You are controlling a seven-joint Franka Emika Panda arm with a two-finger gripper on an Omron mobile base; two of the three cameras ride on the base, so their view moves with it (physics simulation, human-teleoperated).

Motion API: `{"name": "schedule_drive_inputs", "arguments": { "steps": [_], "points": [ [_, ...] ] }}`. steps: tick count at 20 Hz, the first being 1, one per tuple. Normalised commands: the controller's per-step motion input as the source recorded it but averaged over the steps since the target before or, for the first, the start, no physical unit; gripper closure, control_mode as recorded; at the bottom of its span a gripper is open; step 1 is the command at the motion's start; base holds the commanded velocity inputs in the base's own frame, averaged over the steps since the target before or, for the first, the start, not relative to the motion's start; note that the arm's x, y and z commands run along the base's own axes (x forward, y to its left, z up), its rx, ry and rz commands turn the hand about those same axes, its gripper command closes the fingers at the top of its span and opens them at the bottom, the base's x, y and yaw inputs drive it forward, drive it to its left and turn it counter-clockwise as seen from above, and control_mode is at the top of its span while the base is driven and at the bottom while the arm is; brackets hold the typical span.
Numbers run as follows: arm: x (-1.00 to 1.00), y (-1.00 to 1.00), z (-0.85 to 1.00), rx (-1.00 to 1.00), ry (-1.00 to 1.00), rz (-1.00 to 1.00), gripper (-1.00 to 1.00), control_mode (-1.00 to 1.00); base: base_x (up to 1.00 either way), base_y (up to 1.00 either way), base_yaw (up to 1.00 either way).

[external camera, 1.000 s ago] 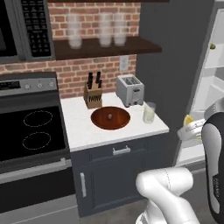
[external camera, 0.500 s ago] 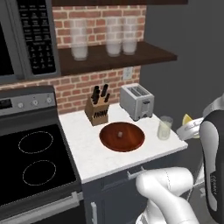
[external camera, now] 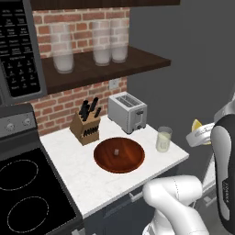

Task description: Grab a lemon wedge from the fridge and one ice cube from the ice bowl, and put them in the glass of lemonade.

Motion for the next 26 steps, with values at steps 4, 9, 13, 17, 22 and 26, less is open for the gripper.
{"name": "schedule_drive_inputs", "arguments": {
  "steps": [4, 9, 13, 17, 22, 26],
  "points": [
    [0.00, 0.00, 0.00, 0.00, 0.00, 0.00, 1.00, 1.00, 0.26, 0.39, -0.36],
    [0.02, 0.09, 0.00, 0.00, 0.00, -0.02, 1.00, -1.00, 0.11, 0.21, -0.11],
    [0.00, 0.02, 0.00, 0.00, 0.00, 0.00, 1.00, -1.00, 0.00, 0.00, 0.00],
    [0.00, 0.00, 0.00, 0.00, 0.00, 0.01, 1.00, -1.00, 0.00, 0.00, 0.00],
    [-0.10, 0.03, -0.07, -0.01, 0.03, 0.20, 1.00, -1.00, 0.00, 0.00, 0.00],
    [-0.05, 0.19, -0.04, -0.10, 0.19, 0.21, 1.00, -1.00, 0.00, 0.00, 0.00]
  ]
}}
